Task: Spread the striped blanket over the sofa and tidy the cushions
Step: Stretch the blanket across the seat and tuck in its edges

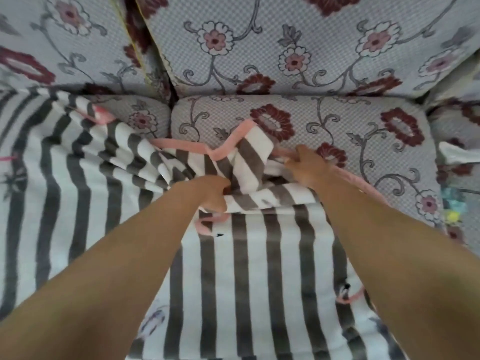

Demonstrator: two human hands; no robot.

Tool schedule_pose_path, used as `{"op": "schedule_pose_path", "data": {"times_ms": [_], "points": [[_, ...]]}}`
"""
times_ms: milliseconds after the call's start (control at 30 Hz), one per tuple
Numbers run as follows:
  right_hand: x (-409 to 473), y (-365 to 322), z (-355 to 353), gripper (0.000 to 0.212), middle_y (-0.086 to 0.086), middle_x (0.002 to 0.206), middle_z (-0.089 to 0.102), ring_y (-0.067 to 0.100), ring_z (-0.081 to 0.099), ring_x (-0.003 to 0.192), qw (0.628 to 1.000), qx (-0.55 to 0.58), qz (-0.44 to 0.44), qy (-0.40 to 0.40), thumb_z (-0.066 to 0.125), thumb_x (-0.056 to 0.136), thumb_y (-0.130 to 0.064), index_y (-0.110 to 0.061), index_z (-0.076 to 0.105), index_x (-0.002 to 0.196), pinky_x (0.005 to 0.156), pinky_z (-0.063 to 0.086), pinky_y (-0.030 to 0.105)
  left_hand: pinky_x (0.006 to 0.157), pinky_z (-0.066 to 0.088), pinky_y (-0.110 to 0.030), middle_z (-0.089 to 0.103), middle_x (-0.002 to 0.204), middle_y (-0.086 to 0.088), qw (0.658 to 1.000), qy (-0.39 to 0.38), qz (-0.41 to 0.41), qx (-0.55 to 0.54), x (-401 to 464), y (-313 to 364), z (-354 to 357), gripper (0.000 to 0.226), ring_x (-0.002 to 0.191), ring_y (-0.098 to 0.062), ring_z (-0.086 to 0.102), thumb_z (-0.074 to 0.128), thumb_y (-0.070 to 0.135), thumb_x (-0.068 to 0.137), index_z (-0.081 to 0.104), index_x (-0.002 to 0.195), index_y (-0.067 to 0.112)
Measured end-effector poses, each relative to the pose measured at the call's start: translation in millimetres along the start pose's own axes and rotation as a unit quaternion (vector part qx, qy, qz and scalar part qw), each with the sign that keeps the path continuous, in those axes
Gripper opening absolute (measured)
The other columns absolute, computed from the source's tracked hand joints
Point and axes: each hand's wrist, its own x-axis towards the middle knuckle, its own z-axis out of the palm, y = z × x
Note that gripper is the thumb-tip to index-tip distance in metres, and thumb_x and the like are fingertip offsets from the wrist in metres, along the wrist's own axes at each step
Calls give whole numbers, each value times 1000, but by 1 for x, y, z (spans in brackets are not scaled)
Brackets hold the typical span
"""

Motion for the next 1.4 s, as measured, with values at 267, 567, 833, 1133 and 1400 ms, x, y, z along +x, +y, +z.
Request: {"op": "schedule_pose_path", "data": {"times_ms": [267,567,833,1133,1400], "points": [[-31,-14,14,21,11,81,70,23,68,77,980,150,52,-121,69,77,-21,-5,69,89,71,55,34,83,49,-37,59,111,-7,977,192,19,-91,-16,-42,6,40,101,-28,58,53,11,80,53,120,17],[-84,3,-71,38,14,70,48,20,44,68,894,375,103,224,58,89,-35,-4,52,68,62,39,38,93,49,-43,45,142,-11,980,164,86,-65,-25,-16,-22,73,120,-31,52,58,14,81,27,146,21],[-162,18,-138,26,8,65,43,18,41,64,847,367,128,361,58,84,-17,-17,44,63,56,33,31,85,50,-42,60,116,-16,944,312,105,29,-59,18,-46,36,108,-36,56,58,18,84,58,120,14],[-218,33,-186,23,13,105,66,23,61,83,784,508,115,339,56,85,5,-6,67,102,69,52,34,57,35,-27,58,85,-4,963,201,180,-5,-89,9,-115,34,80,-24,55,81,21,66,54,85,17],[-181,57,-209,35,6,84,67,19,64,74,736,619,87,260,42,83,13,-12,66,85,64,55,29,86,41,-32,59,125,-6,990,78,112,47,-75,37,-122,56,109,-24,54,56,61,82,61,117,17]]}}
